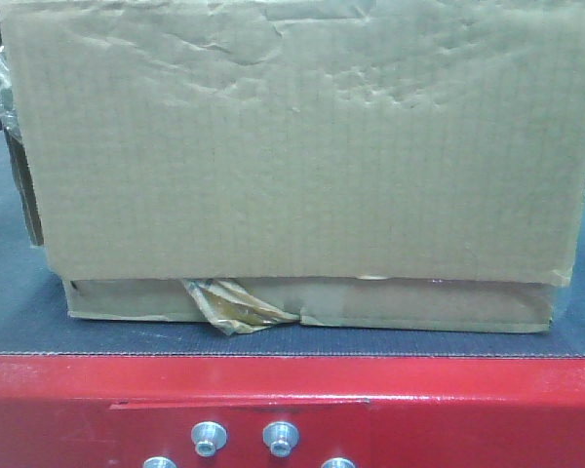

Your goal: Stack two boxes on right shelf middle

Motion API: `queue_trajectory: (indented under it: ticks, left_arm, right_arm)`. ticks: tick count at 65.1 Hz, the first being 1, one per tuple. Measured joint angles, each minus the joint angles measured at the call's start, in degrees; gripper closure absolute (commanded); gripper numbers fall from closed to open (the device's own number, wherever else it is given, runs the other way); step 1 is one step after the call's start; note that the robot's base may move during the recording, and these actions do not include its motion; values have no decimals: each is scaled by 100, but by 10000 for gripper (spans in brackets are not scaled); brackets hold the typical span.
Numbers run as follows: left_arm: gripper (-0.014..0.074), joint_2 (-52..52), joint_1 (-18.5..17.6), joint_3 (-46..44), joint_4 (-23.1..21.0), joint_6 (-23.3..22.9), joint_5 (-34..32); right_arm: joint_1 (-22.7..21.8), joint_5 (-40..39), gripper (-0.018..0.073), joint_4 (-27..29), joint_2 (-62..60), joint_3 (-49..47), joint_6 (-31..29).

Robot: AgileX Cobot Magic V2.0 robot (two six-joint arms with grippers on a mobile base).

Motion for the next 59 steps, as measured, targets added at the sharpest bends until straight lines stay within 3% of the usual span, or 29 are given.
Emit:
queue_trajectory:
  ticks: [40,59]
  left_arm:
    - [240,0,0,10,0,0,0]
    - [240,0,0,10,0,0,0]
  right_arm:
    - [0,47,244,444,198,1156,0]
    - [0,47,342,498,-178,1336,0]
